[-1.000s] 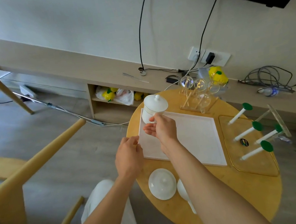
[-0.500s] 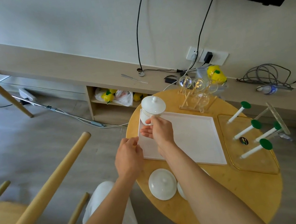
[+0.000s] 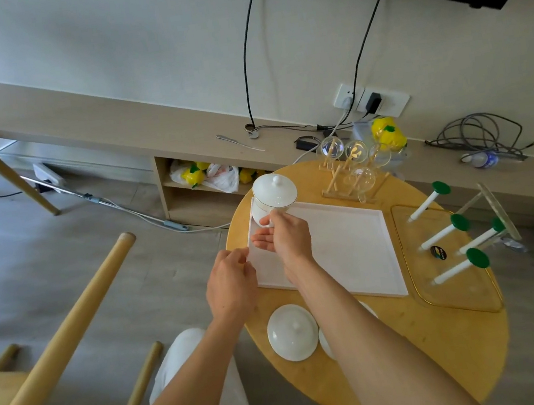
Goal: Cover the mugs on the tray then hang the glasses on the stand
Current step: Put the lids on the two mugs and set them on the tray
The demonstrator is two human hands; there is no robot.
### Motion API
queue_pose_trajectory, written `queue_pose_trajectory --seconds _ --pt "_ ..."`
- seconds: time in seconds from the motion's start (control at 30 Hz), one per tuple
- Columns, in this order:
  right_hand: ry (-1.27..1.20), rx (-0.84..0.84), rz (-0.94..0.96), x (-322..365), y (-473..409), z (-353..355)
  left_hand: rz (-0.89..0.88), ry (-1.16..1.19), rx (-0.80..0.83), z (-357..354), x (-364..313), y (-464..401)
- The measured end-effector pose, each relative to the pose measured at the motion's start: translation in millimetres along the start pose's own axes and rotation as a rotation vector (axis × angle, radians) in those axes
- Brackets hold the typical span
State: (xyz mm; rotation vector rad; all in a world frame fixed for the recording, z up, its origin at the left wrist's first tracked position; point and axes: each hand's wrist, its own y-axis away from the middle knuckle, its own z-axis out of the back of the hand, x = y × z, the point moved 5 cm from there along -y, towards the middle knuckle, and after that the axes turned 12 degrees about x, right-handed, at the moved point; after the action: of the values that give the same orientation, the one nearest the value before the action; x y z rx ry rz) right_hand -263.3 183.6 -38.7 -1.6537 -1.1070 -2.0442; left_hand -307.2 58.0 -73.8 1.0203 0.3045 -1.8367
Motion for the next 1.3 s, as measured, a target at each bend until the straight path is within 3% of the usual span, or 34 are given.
queue_pose_trajectory --seconds 0.9,1.0,1.13,1.3 --pt "0.108 0.038 -0.038 4.0 8.6 4.2 0.03 0.056 0.041 5.7 3.4 -3.0" --pt "0.074 0.041 -0.068 10.9 18.3 17.4 -0.111 -0.027 0.064 10.5 -11.8 12.2" --pt "-0.032 0.077 -0.074 25.3 43.5 41.5 -0.422 -0.197 0.324 -6.4 -30.1 48.2" --pt "-0.122 0.131 -0.047 41.3 86.0 69.7 -0.421 -0.356 0.415 -20.6 -31.4 76.4"
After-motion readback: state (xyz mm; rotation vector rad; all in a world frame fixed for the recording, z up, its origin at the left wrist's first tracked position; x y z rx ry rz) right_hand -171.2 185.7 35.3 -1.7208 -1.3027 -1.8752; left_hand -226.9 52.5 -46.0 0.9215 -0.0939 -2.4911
